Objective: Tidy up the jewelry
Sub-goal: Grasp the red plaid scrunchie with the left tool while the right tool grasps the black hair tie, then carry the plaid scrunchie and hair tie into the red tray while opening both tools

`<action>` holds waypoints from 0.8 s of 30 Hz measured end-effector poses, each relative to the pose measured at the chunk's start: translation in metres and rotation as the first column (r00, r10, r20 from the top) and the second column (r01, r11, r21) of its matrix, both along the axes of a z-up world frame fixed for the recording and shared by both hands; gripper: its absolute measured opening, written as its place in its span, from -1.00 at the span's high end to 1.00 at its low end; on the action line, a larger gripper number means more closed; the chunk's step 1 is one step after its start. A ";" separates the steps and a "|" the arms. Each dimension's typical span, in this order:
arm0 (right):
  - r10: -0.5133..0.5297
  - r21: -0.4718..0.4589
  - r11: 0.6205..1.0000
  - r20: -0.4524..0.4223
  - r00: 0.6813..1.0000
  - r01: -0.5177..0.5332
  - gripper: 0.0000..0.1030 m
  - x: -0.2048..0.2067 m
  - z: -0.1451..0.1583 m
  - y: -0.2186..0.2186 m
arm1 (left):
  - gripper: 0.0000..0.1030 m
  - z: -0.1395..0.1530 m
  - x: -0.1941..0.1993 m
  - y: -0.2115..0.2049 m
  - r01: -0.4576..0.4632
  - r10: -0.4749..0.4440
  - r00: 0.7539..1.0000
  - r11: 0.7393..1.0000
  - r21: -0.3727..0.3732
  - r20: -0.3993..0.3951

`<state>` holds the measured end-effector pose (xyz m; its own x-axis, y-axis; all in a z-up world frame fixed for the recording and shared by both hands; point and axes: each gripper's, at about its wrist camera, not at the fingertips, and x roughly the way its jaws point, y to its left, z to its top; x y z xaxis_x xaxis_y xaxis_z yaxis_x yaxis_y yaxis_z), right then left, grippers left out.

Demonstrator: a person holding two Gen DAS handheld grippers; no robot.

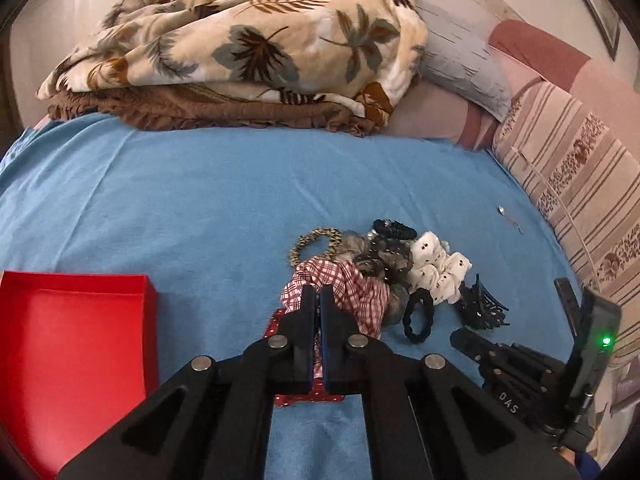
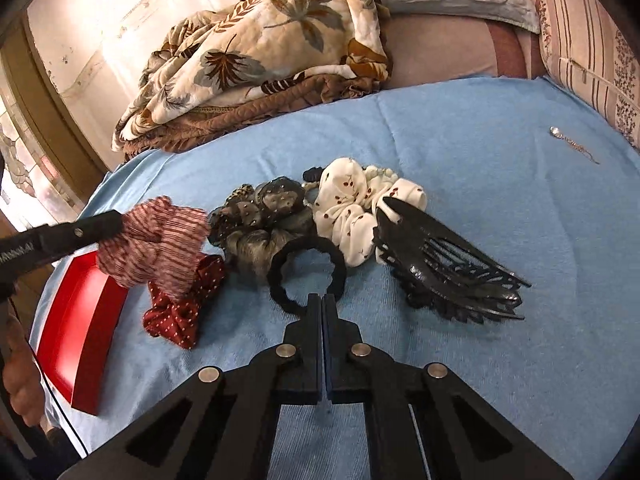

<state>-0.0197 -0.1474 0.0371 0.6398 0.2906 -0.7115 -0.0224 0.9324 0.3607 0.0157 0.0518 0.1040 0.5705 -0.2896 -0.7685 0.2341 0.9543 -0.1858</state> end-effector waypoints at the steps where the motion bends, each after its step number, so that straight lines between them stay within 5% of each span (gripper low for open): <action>1: -0.003 0.001 1.000 -0.005 1.000 0.003 0.71 0.002 -0.001 0.000 | 0.71 -0.003 0.004 0.002 -0.006 0.006 1.000 1.000 -0.010 -0.012; 2: -0.005 0.007 1.000 -0.007 1.000 0.005 0.44 0.005 -0.003 -0.001 | 0.27 -0.006 0.007 0.005 -0.011 0.011 1.000 1.000 -0.018 -0.023; 4: -0.003 0.022 1.000 -0.019 1.000 0.003 0.08 0.011 -0.006 0.000 | -0.19 -0.012 0.014 0.010 -0.034 0.033 0.999 0.999 -0.023 -0.018; 8: -0.004 -0.008 1.000 -0.044 0.999 0.004 0.03 0.027 -0.014 0.006 | -0.21 -0.023 0.026 0.014 -0.036 0.036 0.999 0.999 -0.021 -0.012; 13: -0.015 -0.034 0.999 -0.061 0.998 0.013 0.03 0.040 -0.022 0.011 | -0.23 -0.051 0.044 0.012 -0.059 0.066 0.997 0.990 0.125 -0.051; 16: -0.014 -0.064 0.998 -0.058 0.998 0.011 0.06 0.042 -0.023 0.015 | -0.23 -0.061 0.044 0.020 -0.062 0.072 0.994 0.991 0.120 -0.085; 19: -0.030 -0.089 0.996 -0.056 0.998 0.025 0.41 0.041 -0.025 0.014 | -0.23 -0.063 0.039 0.024 -0.064 0.076 0.992 0.990 0.126 -0.099; 21: -0.040 -0.069 0.997 -0.059 0.997 0.036 0.78 0.041 -0.026 0.010 | 0.10 -0.065 0.036 0.027 -0.065 0.079 0.991 0.990 0.125 -0.106; 22: -0.041 -0.057 0.998 -0.057 0.998 0.038 0.78 0.040 -0.026 0.008 | 0.80 -0.066 0.036 0.028 -0.067 0.081 0.990 0.990 0.123 -0.113; 24: -0.042 -0.027 0.999 -0.057 0.997 0.041 0.79 0.036 -0.024 0.003 | 0.80 -0.065 0.034 0.032 -0.078 0.091 0.987 0.992 0.097 -0.130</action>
<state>0.0163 -0.1441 0.0128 0.6084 0.2455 -0.7547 0.0368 0.9412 0.3358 0.0499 0.0841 0.0387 0.4801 -0.1694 -0.8607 0.1308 0.9840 -0.1207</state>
